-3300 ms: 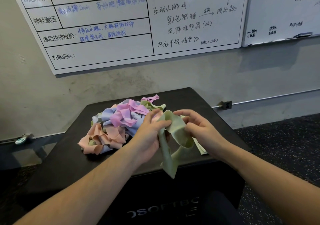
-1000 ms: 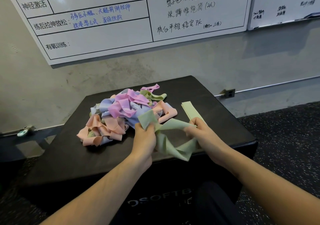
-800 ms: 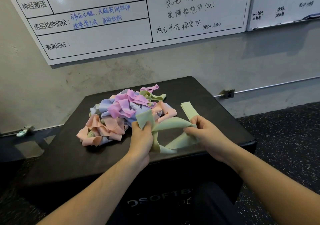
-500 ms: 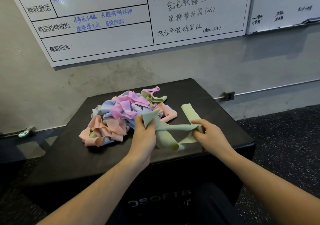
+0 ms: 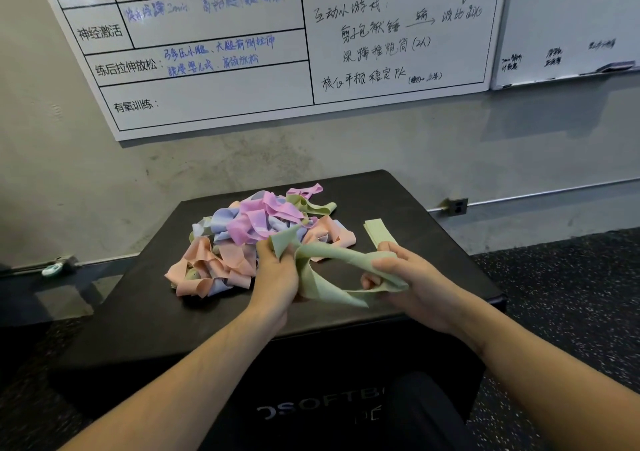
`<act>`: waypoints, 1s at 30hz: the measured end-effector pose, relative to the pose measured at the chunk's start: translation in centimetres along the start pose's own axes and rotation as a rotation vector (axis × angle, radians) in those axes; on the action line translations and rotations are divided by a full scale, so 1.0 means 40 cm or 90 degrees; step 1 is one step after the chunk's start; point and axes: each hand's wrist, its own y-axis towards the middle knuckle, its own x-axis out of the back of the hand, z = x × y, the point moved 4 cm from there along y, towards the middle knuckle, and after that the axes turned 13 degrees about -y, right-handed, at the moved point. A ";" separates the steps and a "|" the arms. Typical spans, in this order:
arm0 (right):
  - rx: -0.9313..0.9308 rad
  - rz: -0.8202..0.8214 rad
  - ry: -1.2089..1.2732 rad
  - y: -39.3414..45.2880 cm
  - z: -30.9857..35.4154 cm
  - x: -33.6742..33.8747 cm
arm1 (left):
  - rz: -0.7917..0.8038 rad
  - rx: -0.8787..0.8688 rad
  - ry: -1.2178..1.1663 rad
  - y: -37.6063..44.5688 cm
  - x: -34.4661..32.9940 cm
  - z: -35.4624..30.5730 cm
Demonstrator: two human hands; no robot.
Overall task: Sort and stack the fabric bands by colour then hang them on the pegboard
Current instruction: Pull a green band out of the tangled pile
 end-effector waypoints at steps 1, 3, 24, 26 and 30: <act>0.002 0.037 0.019 -0.005 0.006 -0.006 | -0.005 0.003 0.001 0.001 0.003 -0.003; 0.001 0.091 0.031 -0.016 0.016 -0.014 | -0.009 0.012 0.003 0.001 0.010 -0.009; -0.105 -0.106 -0.165 -0.019 -0.006 0.036 | 0.018 -0.065 0.014 0.001 0.039 -0.044; -0.088 -0.057 -0.143 -0.021 -0.013 0.035 | 0.021 -0.057 0.006 0.000 0.041 -0.043; -0.054 -0.084 -0.092 -0.025 -0.012 0.029 | 0.013 -0.036 0.030 0.006 0.046 -0.033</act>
